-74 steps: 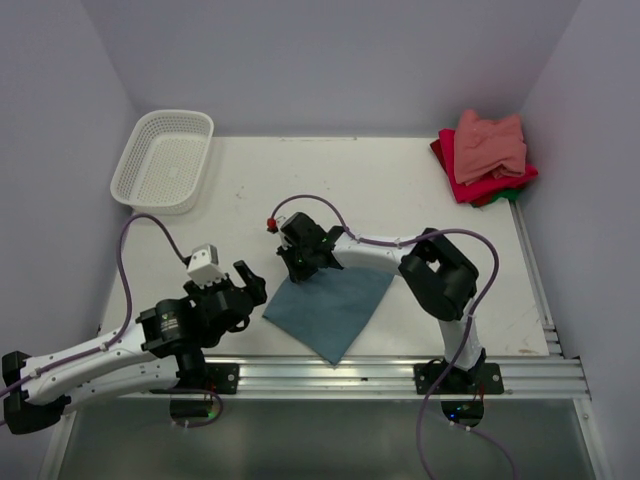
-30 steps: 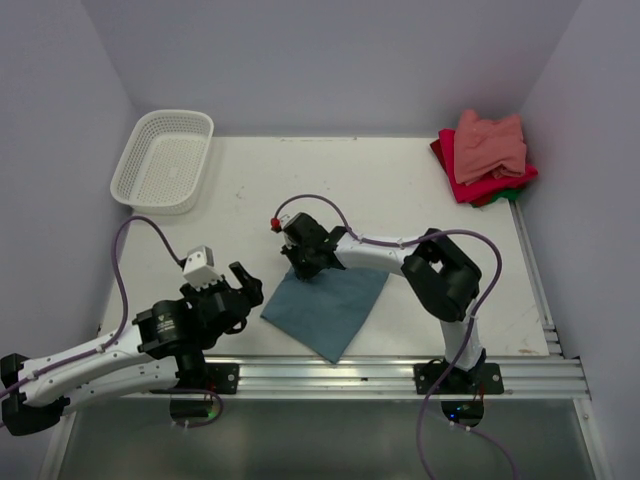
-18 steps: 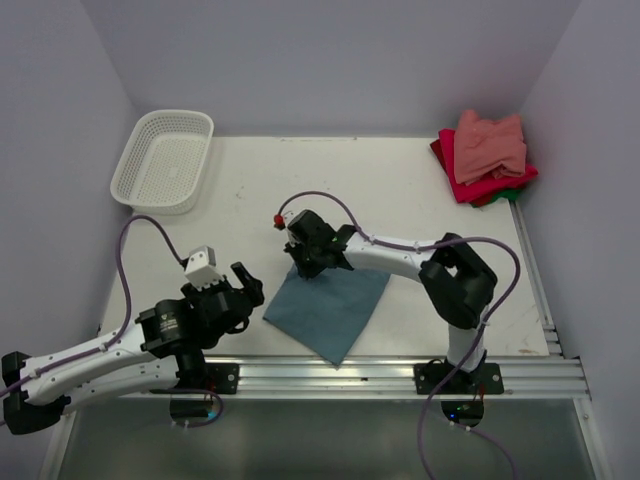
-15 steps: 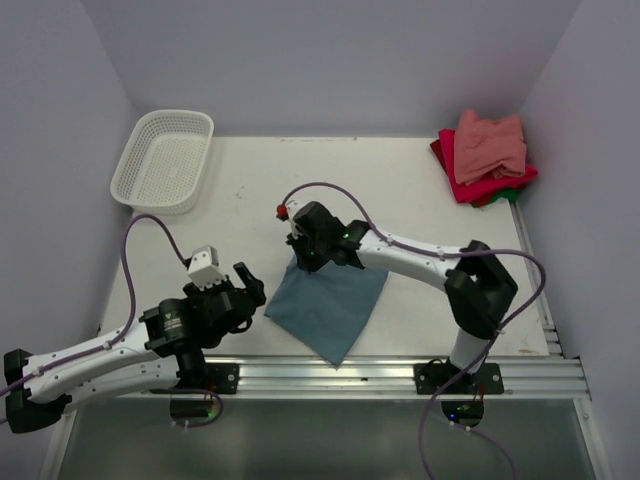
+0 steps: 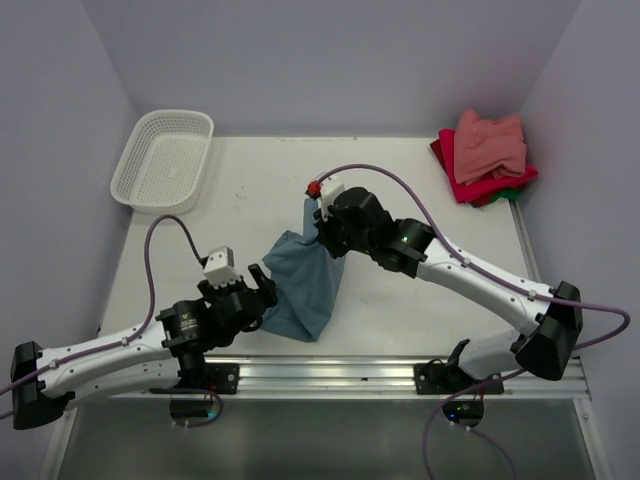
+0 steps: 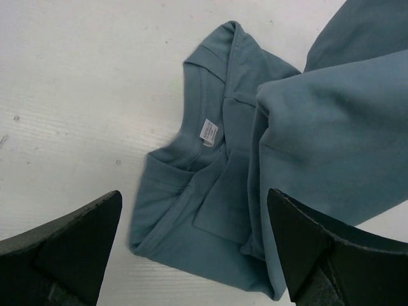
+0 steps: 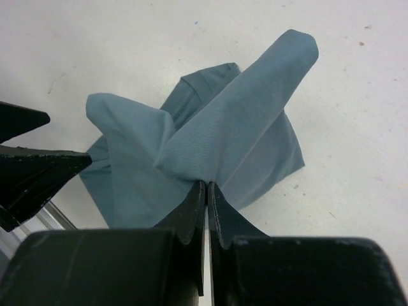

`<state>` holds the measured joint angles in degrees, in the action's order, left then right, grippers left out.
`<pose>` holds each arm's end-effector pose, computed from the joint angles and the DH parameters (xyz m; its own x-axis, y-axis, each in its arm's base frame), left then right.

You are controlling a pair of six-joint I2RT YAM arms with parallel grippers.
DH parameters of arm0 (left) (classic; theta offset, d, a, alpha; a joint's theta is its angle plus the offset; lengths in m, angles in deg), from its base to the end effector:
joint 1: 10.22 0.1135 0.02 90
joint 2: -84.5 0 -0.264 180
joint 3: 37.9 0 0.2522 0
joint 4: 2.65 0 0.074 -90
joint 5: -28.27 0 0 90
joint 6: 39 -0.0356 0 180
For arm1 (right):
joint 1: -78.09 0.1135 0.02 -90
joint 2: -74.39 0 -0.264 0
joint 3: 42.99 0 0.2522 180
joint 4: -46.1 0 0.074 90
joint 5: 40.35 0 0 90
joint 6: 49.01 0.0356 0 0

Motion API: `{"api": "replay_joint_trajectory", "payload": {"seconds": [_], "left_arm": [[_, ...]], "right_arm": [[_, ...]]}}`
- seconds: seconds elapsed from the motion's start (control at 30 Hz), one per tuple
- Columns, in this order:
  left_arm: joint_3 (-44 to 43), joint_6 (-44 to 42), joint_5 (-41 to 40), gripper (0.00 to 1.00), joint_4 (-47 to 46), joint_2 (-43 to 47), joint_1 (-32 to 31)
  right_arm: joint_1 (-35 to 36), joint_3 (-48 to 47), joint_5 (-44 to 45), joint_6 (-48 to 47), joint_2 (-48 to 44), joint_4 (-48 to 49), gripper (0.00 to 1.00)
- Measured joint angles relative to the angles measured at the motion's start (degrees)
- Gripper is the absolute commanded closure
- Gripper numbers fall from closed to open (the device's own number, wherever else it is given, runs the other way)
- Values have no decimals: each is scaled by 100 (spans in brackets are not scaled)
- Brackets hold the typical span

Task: Fold and stack the t-shirts
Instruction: Flatten the tshirt out

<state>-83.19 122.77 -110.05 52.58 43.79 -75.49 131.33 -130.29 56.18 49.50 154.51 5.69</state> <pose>0.0799 -0.1099 0.2303 -0.4867 -0.4530 -0.7469 -0.1803 0.8887 -0.4216 0.1926 0.2511 0.3452 -0.4337 -0.3349 -0.8365 -0.6824 0.7284 0.0621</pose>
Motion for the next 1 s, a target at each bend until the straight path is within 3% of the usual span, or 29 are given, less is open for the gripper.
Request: {"api": "replay_joint_trajectory", "payload": {"seconds": [0.23, 0.5, 0.7, 1.0], "left_arm": [[426, -872, 278, 0, -1414, -498, 251], [649, -2194, 1204, 0, -3346, -1860, 1543], [472, -2916, 1572, 7, -3989, -3027, 2033], [308, -3390, 2100, 18, -4577, -3536, 2328]], "right_arm": [[2, 0, 807, 72, -317, -560, 100], [0, 525, 1740, 479, -911, -1054, 100], [0, 879, 1838, 603, -1283, -1158, 100], [0, 1110, 1932, 608, -1585, -1165, 100]]}}
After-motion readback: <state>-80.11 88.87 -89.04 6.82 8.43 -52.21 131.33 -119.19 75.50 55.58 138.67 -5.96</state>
